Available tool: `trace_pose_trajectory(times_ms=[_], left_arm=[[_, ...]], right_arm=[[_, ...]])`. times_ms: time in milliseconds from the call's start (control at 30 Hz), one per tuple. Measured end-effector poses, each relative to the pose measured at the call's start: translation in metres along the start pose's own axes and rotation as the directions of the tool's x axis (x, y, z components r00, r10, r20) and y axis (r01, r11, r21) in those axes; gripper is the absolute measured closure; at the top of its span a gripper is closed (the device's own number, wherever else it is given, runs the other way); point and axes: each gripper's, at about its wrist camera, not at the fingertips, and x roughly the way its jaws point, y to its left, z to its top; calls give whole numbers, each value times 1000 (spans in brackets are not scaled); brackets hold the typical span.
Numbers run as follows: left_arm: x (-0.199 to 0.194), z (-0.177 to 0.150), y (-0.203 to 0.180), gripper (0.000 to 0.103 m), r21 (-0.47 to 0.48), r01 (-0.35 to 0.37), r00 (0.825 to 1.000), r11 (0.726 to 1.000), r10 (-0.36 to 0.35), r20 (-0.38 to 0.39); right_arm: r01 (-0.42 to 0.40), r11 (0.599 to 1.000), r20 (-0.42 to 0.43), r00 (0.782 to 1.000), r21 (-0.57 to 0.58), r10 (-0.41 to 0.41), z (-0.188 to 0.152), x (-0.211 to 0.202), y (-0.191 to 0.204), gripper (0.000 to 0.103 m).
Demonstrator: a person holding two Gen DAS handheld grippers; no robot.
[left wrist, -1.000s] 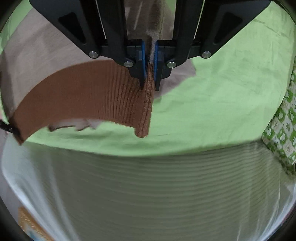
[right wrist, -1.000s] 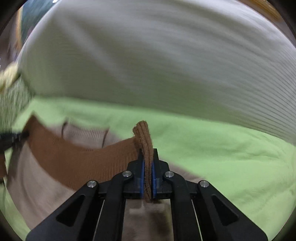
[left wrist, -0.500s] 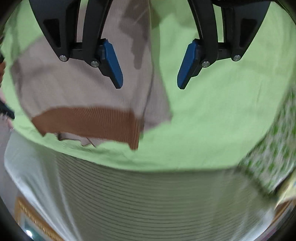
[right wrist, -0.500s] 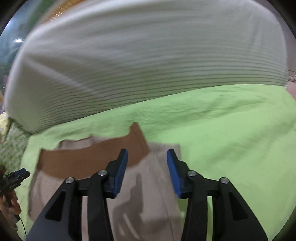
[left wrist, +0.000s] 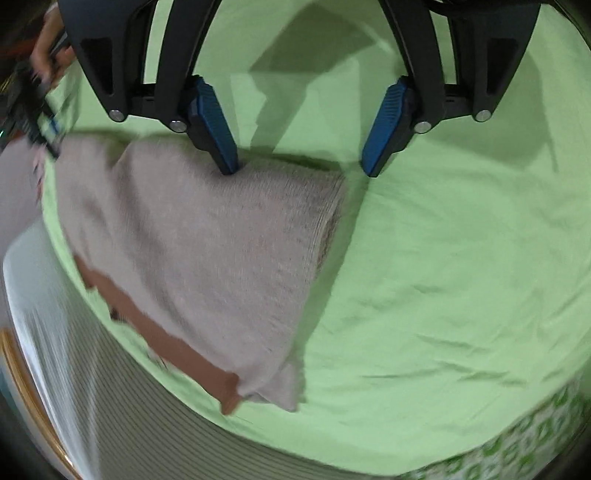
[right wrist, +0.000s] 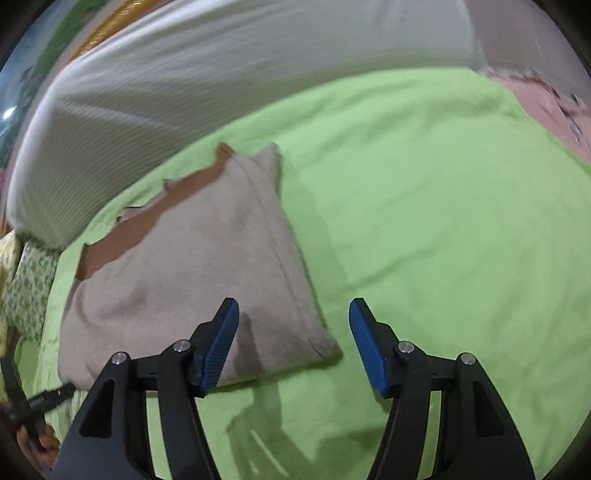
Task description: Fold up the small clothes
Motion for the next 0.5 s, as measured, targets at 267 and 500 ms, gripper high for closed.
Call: trace_pose_trajectory(times_ms=[267,500], left_arm=[[12,20,9,51,-220,183,983,958,-185,11],[-16,32,15,96,-191,234,972,953,-221,83]], right_arm=[[-113,987,-1,993,118,114,-12,14,1,61],[-163,981,46,986,105,159,-2,-9,4,84]])
